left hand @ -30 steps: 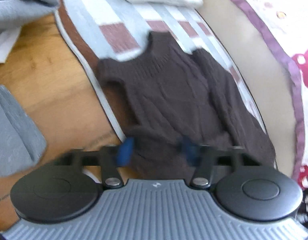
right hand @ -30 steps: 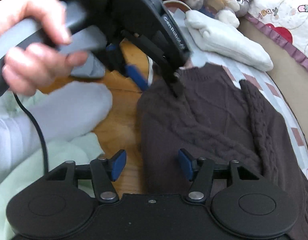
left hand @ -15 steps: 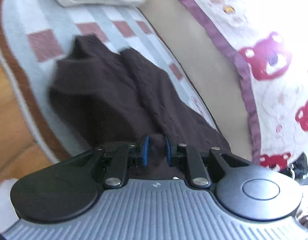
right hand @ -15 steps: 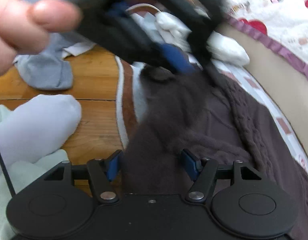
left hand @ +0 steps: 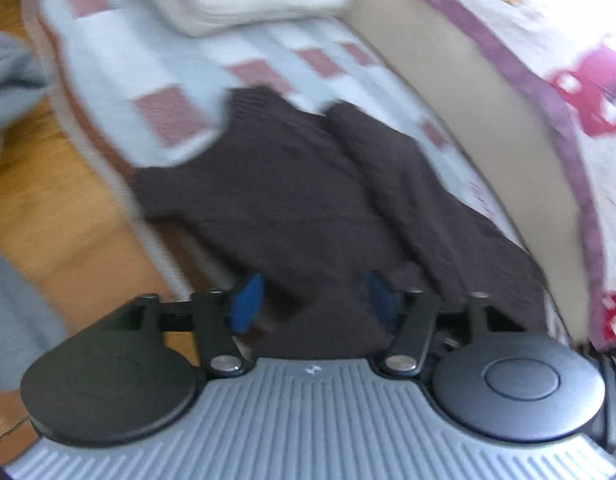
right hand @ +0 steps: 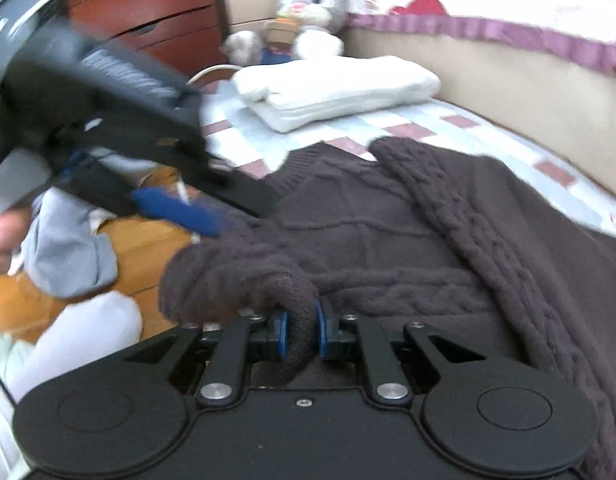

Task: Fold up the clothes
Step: 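Pinch the sweater hem with the right gripper and fold it upward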

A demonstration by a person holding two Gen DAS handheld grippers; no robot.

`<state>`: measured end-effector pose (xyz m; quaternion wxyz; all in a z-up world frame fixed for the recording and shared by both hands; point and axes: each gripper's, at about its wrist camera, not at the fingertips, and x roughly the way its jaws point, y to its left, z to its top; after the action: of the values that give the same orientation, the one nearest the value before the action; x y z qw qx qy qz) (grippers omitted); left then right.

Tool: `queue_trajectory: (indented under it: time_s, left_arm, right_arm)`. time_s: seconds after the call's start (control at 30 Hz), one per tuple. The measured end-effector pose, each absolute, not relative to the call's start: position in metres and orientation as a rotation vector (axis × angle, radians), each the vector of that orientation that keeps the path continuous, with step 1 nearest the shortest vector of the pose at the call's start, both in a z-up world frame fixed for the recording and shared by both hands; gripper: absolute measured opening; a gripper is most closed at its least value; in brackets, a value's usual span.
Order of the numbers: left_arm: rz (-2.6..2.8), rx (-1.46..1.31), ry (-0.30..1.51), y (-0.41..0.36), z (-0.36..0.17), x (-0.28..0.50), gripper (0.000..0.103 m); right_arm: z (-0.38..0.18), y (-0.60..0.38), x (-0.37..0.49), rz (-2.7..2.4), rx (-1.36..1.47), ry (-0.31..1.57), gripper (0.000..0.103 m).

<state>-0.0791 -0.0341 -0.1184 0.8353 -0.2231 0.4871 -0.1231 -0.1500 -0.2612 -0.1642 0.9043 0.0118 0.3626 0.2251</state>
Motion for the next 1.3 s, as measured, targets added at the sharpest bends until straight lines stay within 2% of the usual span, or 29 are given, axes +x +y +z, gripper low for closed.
queue_trajectory:
  time_s: [0.07,0.13,0.23,0.43,0.47,0.53,0.57,0.6,0.63,0.7,0.77,0.8,0.83,0.93,1.07,1.13,1.17,1.23,1.3]
  left_arm:
    - [-0.260,-0.489,1.063,-0.034,-0.127,-0.080,0.079]
    - [-0.271,-0.560,1.111,-0.033,-0.139,-0.075,0.079]
    - [-0.291,-0.691,1.091,-0.029,-0.150,-0.067,0.079]
    - [-0.215,-0.691,1.056,-0.032,-0.168,-0.029,0.092]
    - [-0.221,-0.691,1.040,-0.033,-0.168,-0.024,0.089]
    - [-0.259,-0.651,1.000,-0.040,-0.163,-0.022,0.053]
    - [-0.280,-0.600,0.994,-0.047,-0.160,-0.022,0.015]
    - [-0.301,-0.548,0.988,-0.054,-0.156,-0.022,0.009]
    - [-0.327,-0.520,0.968,-0.060,-0.149,-0.024,0.009]
    - [-0.390,-0.506,0.892,-0.070,-0.130,-0.033,0.009]
    - [-0.454,-0.373,0.791,-0.093,-0.099,-0.048,0.009]
    - [-0.496,-0.291,0.738,-0.107,-0.084,-0.058,0.009]
    - [-0.552,-0.215,0.693,-0.123,-0.072,-0.069,0.009]
    - [-0.730,-0.046,0.625,-0.175,-0.054,-0.100,0.009]
    - [-0.928,0.134,0.795,-0.246,-0.085,-0.111,0.016]
    - [-0.897,0.250,0.921,-0.267,-0.113,-0.108,0.029]
    - [-0.875,0.271,0.974,-0.271,-0.124,-0.106,0.042]
    - [-0.855,0.239,1.045,-0.270,-0.138,-0.101,0.046]
    - [-0.869,0.184,1.039,-0.262,-0.130,-0.099,0.056]
  right_arm:
    - [-0.167,-0.271,-0.144,0.448,0.091,0.766,0.014]
    - [-0.170,-0.279,-0.140,0.438,0.150,0.782,0.014]
    - [-0.174,-0.285,-0.137,0.443,0.213,0.805,0.016]
    - [-0.177,-0.283,-0.137,0.464,0.221,0.813,0.017]
    - [-0.176,-0.282,-0.137,0.474,0.211,0.813,0.017]
    - [-0.175,-0.279,-0.139,0.497,0.187,0.812,0.017]
    - [-0.173,-0.277,-0.139,0.520,0.166,0.817,0.017]
    - [-0.171,-0.275,-0.140,0.544,0.143,0.822,0.019]
    - [-0.168,-0.275,-0.137,0.606,0.123,0.871,0.024]
    - [-0.157,-0.280,-0.132,0.682,0.095,0.960,0.020]
    - [-0.133,-0.312,-0.133,0.655,0.172,0.947,0.037]
    - [-0.121,-0.333,-0.135,0.643,0.225,0.928,0.051]
    - [-0.114,-0.359,-0.135,0.602,0.301,0.911,0.060]
    - [-0.112,-0.436,-0.131,0.440,0.547,0.915,0.062]
    - [-0.139,-0.504,-0.134,0.255,0.783,0.901,0.062]
    - [-0.153,-0.513,-0.133,0.210,0.830,0.909,0.063]
    - [-0.159,-0.518,-0.133,0.187,0.853,0.914,0.063]
    - [-0.165,-0.503,-0.126,0.226,0.834,0.934,0.063]
    - [-0.168,-0.485,-0.118,0.278,0.792,0.949,0.063]
